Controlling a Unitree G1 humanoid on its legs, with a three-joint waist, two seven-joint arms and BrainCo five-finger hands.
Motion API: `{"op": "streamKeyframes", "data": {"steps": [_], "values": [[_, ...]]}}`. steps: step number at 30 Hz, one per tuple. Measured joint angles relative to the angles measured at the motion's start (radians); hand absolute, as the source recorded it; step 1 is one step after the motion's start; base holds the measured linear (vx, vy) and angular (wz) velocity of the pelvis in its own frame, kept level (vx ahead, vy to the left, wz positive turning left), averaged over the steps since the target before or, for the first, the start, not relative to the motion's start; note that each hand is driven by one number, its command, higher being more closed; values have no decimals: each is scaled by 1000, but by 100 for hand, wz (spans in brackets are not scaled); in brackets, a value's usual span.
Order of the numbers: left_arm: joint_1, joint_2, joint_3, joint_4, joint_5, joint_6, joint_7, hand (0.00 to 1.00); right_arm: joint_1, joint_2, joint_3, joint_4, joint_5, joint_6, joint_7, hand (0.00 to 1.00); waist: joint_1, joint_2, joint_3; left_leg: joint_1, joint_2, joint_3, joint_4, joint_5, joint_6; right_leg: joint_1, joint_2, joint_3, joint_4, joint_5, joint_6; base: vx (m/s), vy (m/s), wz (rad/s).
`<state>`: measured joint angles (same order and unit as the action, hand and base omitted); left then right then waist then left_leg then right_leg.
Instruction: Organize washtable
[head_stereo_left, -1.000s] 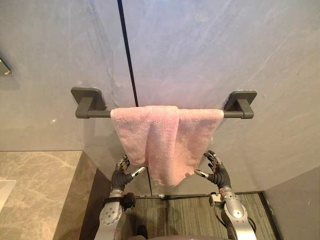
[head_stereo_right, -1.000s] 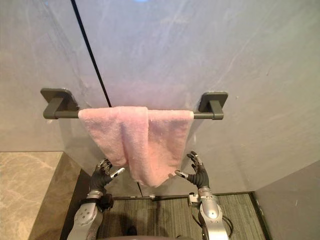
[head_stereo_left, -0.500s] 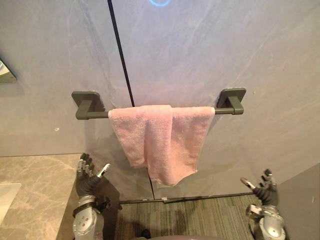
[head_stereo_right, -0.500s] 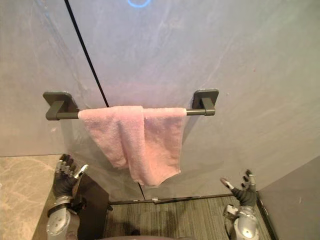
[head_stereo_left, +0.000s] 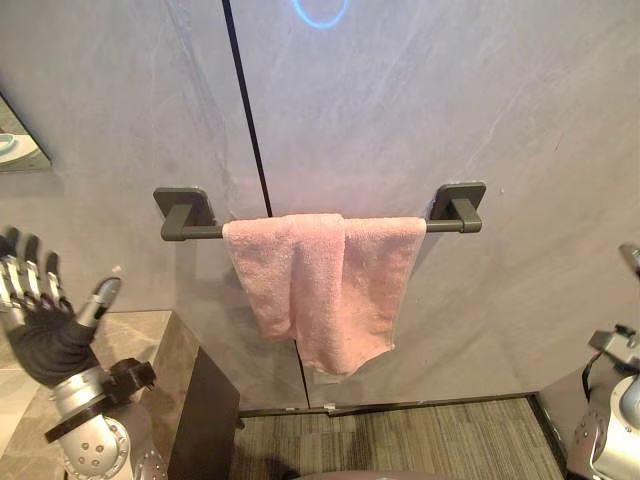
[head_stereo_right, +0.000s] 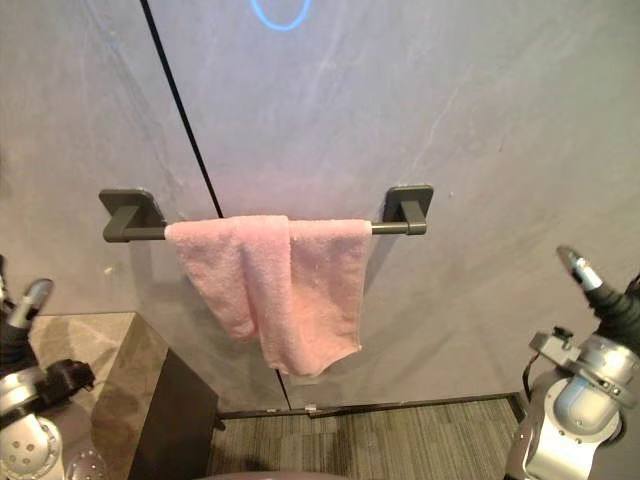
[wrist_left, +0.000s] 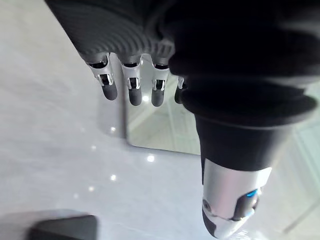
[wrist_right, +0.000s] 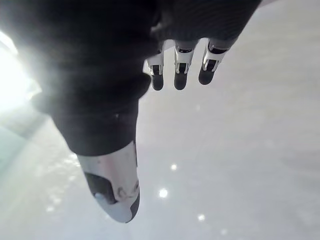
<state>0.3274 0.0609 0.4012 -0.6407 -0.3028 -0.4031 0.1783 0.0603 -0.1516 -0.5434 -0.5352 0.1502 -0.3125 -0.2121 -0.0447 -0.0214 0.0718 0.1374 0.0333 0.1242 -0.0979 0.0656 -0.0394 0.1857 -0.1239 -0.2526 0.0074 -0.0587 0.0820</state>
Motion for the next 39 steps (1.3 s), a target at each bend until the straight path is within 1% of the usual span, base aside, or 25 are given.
{"op": "streamKeyframes", "data": {"steps": [1,2,4,5,6,7,8,9,10,11,13,15,17,19,20,23,24,28,31,32,34,35,37,39], "values": [[-1,11,-18,-38,-29,-10,-2,0,-18,-14,55,-33,22,-16,5,0,0,2,-5,0,0,0,0,0,0,0,0,0,0,0,0,0,0,0],[-2,18,-33,-53,-46,-17,-3,0,-26,-21,83,-47,34,-23,11,0,0,3,-9,0,0,0,0,0,0,0,0,0,-1,0,0,0,0,0],[-52,65,-158,-112,-167,-25,-52,0,-72,-59,238,-80,105,-55,78,0,3,4,-19,0,0,-1,0,0,0,1,0,0,0,0,0,0,0,0],[-70,77,-192,-123,-198,-27,-72,0,-87,-66,278,-80,124,-58,100,0,4,4,-20,1,0,-1,-1,0,0,1,0,0,1,0,0,-38,-1,3],[-109,104,-285,-145,-259,-31,-120,0,-125,-79,379,-82,165,-61,148,0,4,3,-20,1,0,-3,-1,0,0,1,0,-1,4,0,0,-44,1,3],[-132,126,-359,-155,-298,-31,-156,0,-149,-82,452,-87,195,-62,181,0,4,3,-21,2,0,-4,-1,0,0,1,0,-2,6,0,0,-42,2,3],[-141,138,-399,-158,-314,-30,-170,0,-160,-83,490,-90,206,-63,197,0,5,3,-21,2,0,-4,0,0,1,1,0,-2,6,0,0,-34,5,0],[-155,161,-468,-159,-354,-25,-208,0,-180,-84,562,-96,241,-65,234,0,4,3,-21,3,-1,-3,0,1,1,2,-1,-1,7,0,0,0,0,0],[-160,173,-513,-159,-379,-20,-229,0,-190,-85,601,-100,262,-66,254,0,4,2,-21,4,-1,-3,0,1,1,2,-1,0,7,0,0,0,0,0],[-162,192,-593,-159,-424,-4,-266,0,-200,-85,664,-102,320,-66,296,0,4,1,-22,5,-1,-3,0,1,1,2,-1,1,8,0,0,0,0,0],[-162,202,-645,-156,-447,10,-291,0,-206,-86,706,-102,358,-64,322,0,4,1,-22,6,-1,-1,0,1,1,2,0,2,8,0,0,0,0,-2],[-162,213,-709,-146,-494,37,-332,0,-210,-88,764,-102,426,-52,369,0,4,1,-21,10,0,3,0,1,1,4,0,6,9,0,0,0,0,-5],[-161,239,-742,-124,-513,51,-352,0,-210,-97,784,-102,454,-47,394,0,3,1,-21,13,0,4,-1,1,1,6,0,7,9,0,0,0,0,-2],[-158,264,-779,-94,-522,72,-372,0,-205,-113,800,-102,481,-32,417,0,3,1,-20,15,0,6,-5,1,1,7,-1,9,10,0,0,-19,1,-2],[-154,281,-807,-71,-527,90,-390,0,-185,-136,813,-102,494,-26,435,0,4,0,-19,15,0,7,-5,1,1,6,-1,10,11,0,0,0,0,0],[-146,315,-844,-46,-542,113,-404,0,-127,-181,844,-99,510,-2,458,0,4,-1,-17,16,1,10,-5,1,1,4,0,13,12,0,0,0,0,-3],[-142,330,-852,-36,-544,119,-424,0,-103,-210,860,-99,511,14,474,0,3,-1,-16,16,1,12,-5,1,1,3,-1,14,13,0,0,0,0,-4],[-117,372,-881,12,-549,132,-460,0,-38,-306,887,-86,513,33,507,0,-1,-3,-11,17,1,16,-5,1,1,1,-1,19,15,0,0,-1,0,-3],[-84,416,-892,60,-547,135,-462,0,2,-373,901,-50,516,48,515,0,0,-4,0,18,1,18,-6,1,1,0,-1,21,16,0,0,0,0,0],[-78,426,-896,62,-546,136,-462,0,7,-383,903,-42,516,48,518,0,0,-5,3,18,2,18,-6,1,1,0,-1,22,16,0,0,0,0,0],[-69,446,-917,75,-534,145,-468,0,17,-425,942,-12,506,61,525,0,3,-8,9,18,1,19,-6,1,1,-1,-1,22,17,0,0,0,0,0],[-69,448,-919,81,-527,146,-470,0,18,-432,960,0,504,62,527,0,3,-8,9,18,1,19,-6,1,1,-1,-1,23,17,0,0,0,0,0],[-64,466,-919,126,-506,157,-477,0,26,-438,979,51,475,80,535,0,4,-7,13,17,1,19,-6,1,1,-2,-1,23,17,0,0,0,0,0],[-58,467,-919,159,-500,160,-477,0,28,-441,992,86,463,84,537,0,4,-6,18,15,2,20,-6,1,1,-5,-1,23,18,0,0,0,0,0]]}}
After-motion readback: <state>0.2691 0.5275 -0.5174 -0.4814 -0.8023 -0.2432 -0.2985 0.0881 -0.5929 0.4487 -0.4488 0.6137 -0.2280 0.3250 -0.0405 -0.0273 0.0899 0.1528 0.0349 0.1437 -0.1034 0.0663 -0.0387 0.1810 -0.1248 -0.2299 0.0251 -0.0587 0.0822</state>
